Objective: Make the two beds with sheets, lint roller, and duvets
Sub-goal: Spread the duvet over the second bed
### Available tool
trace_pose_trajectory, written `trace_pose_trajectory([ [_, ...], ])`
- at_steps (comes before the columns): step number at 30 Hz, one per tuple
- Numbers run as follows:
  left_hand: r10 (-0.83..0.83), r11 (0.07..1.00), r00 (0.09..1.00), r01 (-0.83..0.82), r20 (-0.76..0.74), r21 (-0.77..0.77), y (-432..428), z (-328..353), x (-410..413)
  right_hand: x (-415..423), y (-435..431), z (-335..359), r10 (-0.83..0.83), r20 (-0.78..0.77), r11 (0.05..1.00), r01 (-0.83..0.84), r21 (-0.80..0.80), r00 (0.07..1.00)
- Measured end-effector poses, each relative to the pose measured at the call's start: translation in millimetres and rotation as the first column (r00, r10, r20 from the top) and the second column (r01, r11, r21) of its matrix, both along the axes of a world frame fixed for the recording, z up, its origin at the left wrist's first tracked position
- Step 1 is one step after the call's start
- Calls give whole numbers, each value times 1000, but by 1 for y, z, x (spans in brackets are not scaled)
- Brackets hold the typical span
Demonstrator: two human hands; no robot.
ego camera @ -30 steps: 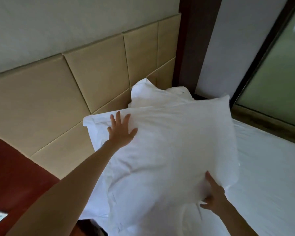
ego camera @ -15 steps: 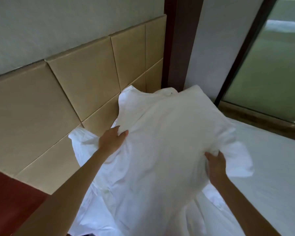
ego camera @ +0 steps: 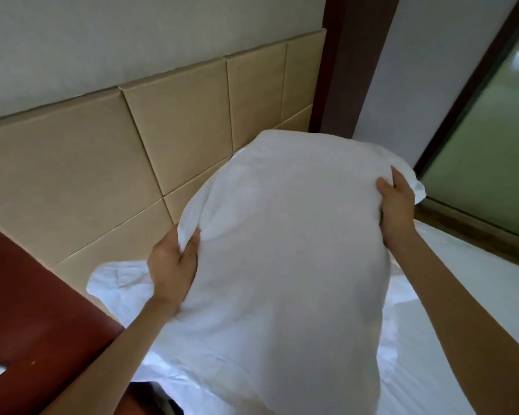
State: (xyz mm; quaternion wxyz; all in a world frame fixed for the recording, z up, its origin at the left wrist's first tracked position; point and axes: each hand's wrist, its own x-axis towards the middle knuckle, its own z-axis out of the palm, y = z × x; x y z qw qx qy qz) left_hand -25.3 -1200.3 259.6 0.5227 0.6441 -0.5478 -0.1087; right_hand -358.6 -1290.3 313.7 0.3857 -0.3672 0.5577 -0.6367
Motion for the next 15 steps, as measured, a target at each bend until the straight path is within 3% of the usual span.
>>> trace_pose_trajectory([
  [2,9,998,1000,-7,-23,68,0,-21,7,0,-16,-16,56,-46,998,-54,45,997],
  [4,-23,967,1000,19,13,253,-3,-54,17,-5,-28,-39,180,-146,966,-147,213,973],
  [7,-56,743,996,-5,70,670,-10,-105,35,-7,-19,-71,419,-203,806,-260,532,885],
  [9,-14,712,1000,15,-7,702,-18,-115,37,-4,-6,-87,403,-234,808,-224,545,885],
  [12,-1,779,998,42,-66,626,-43,-102,32,-4,4,-104,220,-209,869,-94,486,953],
  [15,-66,736,977,185,-203,651,-83,-90,28,-7,10,-111,89,-69,761,-23,649,994],
])
